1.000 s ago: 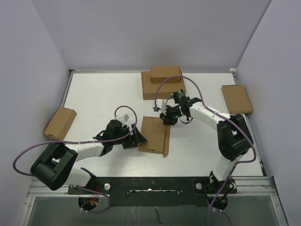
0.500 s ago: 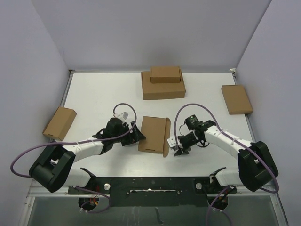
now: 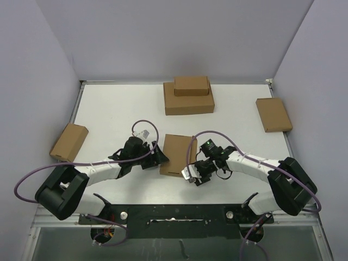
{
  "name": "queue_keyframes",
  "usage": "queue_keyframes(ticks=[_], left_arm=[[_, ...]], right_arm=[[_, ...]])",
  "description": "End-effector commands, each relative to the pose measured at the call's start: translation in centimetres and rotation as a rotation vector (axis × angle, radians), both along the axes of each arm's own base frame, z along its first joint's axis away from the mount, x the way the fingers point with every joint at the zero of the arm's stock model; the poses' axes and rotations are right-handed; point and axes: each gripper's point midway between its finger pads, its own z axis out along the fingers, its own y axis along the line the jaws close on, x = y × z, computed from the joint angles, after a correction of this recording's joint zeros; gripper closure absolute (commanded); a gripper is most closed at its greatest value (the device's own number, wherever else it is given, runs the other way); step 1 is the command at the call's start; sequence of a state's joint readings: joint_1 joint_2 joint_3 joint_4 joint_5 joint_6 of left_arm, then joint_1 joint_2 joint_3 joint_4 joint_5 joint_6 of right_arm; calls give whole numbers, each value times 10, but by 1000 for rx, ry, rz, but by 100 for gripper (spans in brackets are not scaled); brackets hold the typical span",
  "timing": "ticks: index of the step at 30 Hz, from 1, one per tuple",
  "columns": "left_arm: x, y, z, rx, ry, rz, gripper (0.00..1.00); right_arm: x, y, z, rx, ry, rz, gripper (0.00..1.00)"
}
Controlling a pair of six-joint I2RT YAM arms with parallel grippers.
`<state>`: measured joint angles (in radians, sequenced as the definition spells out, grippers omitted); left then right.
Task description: Fold the paper box
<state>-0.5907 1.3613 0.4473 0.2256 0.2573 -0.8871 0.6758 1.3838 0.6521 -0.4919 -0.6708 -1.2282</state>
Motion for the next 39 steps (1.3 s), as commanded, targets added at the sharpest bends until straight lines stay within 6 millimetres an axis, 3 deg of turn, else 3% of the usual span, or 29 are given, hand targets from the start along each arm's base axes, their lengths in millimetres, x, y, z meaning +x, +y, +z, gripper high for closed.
queue_keyframes(ticks=[1,15,22,26,29,34,39], left_arm=[[3,-10,3,-35,-27,-7,28],[-7,-17,-6,-43,6,-23,31],[-10,-14,-8,-34,13,-16,31],[-10,-13,-10,-31,15,-10,31],[-9,-13,-9,-33,14,-10,31],[-10,-14,-11,-31,19,-10,31],[-11,-14,-15,-24,27,-12,31]], right_arm=[[13,6,-3,-4,-53,-36,57],[15,8,-4,-22,-53,-64,68],[29,3,7,-8,-58,-132,76],[19,-2,12,14,-28,-87,74],[8,-3,12,19,-8,-35,65],[13,-1,-1,-42,-41,-43,60],[25,2,-7,-77,-89,-80,62]])
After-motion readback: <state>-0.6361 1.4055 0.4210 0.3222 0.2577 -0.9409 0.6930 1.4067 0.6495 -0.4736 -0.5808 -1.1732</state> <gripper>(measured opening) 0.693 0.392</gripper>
